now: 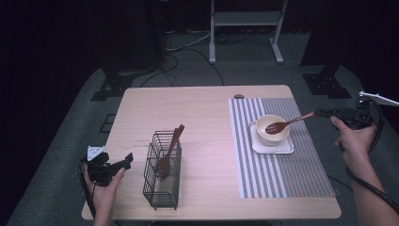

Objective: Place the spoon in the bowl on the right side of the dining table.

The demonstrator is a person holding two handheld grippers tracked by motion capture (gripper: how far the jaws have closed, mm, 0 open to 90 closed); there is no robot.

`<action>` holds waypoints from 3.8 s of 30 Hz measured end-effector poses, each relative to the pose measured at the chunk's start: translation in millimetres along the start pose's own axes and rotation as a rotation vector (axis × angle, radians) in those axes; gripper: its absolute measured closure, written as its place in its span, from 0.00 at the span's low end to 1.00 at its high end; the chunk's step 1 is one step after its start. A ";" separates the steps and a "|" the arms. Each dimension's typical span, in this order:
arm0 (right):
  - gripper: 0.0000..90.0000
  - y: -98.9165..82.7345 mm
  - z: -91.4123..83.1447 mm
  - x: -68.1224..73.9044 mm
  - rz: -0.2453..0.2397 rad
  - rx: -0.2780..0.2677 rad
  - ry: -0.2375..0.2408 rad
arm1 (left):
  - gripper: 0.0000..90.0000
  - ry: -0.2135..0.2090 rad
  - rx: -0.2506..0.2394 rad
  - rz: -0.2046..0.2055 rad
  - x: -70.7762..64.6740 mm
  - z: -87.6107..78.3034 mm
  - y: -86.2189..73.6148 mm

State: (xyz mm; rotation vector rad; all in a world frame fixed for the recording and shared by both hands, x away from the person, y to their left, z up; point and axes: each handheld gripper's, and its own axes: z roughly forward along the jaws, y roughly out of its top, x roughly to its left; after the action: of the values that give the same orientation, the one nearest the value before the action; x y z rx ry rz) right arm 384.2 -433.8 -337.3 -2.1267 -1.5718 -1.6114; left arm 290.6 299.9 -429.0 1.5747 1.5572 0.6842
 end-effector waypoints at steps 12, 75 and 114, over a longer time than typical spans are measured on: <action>0.93 0.0 -0.1 -6.4 0.011 -0.017 -0.014 | 0.04 0.000 0.002 0.004 0.2 0.2 0.0; 0.92 -15.7 26.3 -34.8 0.054 -0.026 -0.043 | 0.04 0.005 -0.002 0.003 0.5 -0.2 -0.2; 0.90 -17.8 49.3 -40.2 0.069 -0.006 0.002 | 0.04 0.013 0.001 0.003 0.5 -0.2 -0.3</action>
State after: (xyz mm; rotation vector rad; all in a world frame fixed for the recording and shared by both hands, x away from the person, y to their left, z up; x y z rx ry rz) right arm 407.7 -424.7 -398.3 -2.1563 -1.4780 -1.5987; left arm 290.3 300.4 -429.2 1.5769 1.5644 0.6966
